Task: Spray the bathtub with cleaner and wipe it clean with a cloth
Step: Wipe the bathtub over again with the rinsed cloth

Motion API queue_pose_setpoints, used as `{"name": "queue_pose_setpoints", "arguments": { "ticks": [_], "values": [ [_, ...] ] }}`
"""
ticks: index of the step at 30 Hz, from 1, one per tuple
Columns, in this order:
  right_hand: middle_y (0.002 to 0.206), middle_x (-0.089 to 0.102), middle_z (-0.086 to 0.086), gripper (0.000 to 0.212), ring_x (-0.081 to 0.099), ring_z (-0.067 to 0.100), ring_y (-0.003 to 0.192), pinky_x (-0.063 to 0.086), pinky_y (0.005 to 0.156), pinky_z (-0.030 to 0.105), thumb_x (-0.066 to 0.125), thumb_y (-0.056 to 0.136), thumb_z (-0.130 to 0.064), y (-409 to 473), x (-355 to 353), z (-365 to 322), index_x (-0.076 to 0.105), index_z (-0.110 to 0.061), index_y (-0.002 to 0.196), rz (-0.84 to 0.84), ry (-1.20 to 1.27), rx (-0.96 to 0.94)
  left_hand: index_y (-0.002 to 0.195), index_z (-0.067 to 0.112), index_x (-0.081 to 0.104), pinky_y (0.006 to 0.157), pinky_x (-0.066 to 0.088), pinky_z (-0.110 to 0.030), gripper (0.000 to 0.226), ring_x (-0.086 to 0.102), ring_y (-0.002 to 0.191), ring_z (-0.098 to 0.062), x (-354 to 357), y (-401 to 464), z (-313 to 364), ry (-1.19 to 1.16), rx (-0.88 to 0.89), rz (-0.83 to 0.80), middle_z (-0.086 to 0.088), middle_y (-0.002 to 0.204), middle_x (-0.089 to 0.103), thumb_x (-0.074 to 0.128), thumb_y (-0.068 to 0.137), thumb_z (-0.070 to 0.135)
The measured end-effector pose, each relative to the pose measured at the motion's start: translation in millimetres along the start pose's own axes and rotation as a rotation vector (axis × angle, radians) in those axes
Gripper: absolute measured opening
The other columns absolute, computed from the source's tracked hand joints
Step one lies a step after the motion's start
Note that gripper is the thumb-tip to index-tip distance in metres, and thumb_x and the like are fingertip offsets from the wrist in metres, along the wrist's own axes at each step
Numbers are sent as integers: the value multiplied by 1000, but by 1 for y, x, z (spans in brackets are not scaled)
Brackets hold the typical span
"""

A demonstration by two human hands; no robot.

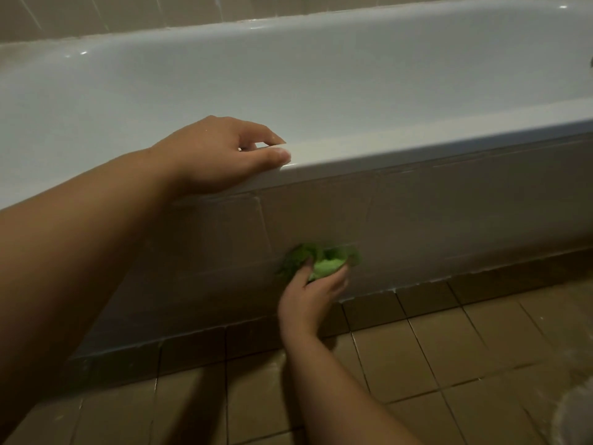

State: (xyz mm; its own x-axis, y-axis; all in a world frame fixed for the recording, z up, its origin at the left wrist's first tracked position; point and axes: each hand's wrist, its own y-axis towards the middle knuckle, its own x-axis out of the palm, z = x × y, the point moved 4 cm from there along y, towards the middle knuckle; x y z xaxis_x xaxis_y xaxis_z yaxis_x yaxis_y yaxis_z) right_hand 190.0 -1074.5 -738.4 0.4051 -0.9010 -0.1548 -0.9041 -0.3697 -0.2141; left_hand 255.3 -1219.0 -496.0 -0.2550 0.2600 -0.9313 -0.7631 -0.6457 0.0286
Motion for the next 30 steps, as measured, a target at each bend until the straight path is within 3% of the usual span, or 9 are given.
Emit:
{"name": "queue_pose_setpoints", "arguments": {
  "ticks": [5,8,10,13,17,20,24,26,30],
  "values": [
    [164,18,5,77,40,31,141,47,104,36,54,102,-42,5,-4,-12,13,-19,163,31,32,-86,128,57,61,80,40,-31,72,56,100,-9,-1,-4,2,-8,-1,20,15,110,61,36,70,92],
    [160,31,14,76,48,35,137,50,100,39,50,102,-47,35,-15,14,12,-21,163,102,37,-8,128,55,62,76,40,-28,70,56,96,-6,-2,-6,3,-8,-2,41,16,109,61,38,72,91],
    [154,39,18,79,55,38,129,53,97,43,47,102,-51,22,-3,30,11,-17,163,42,8,100,126,55,63,76,39,-28,68,56,96,-7,-2,-5,3,-9,6,55,15,108,62,40,74,90],
    [159,29,16,84,46,36,139,46,108,37,50,99,-50,-8,15,32,12,-11,163,-66,36,58,125,56,64,74,39,-26,71,56,92,0,-2,-6,5,-18,11,60,19,103,62,37,70,92],
    [159,31,14,75,46,33,138,45,100,31,52,103,-40,20,-1,26,14,-15,163,62,55,26,124,55,64,72,39,-23,71,56,92,4,-3,-6,4,-27,13,71,19,102,64,37,70,92],
    [153,43,18,65,53,36,132,41,88,27,46,107,-36,46,-6,56,18,-13,161,148,114,177,124,54,65,73,40,-27,72,57,92,1,-2,-5,3,-22,23,87,14,107,66,38,71,93],
    [160,39,17,71,44,37,144,36,118,45,45,106,-45,23,27,103,16,-14,162,2,186,379,123,54,66,72,39,-25,72,58,93,-7,-2,-6,3,-10,26,113,13,107,67,37,70,93],
    [160,40,13,67,43,33,145,35,119,50,49,106,-40,10,38,109,20,-16,161,-72,223,387,123,54,66,72,39,-27,73,58,91,-6,-2,-6,3,-3,23,114,14,105,66,37,70,93],
    [158,40,17,61,45,37,142,37,118,48,48,107,-31,37,20,106,23,-12,159,21,186,359,123,53,66,73,41,-28,72,57,90,5,-2,-6,2,-3,-1,114,22,100,65,38,70,92]
  ]
}}
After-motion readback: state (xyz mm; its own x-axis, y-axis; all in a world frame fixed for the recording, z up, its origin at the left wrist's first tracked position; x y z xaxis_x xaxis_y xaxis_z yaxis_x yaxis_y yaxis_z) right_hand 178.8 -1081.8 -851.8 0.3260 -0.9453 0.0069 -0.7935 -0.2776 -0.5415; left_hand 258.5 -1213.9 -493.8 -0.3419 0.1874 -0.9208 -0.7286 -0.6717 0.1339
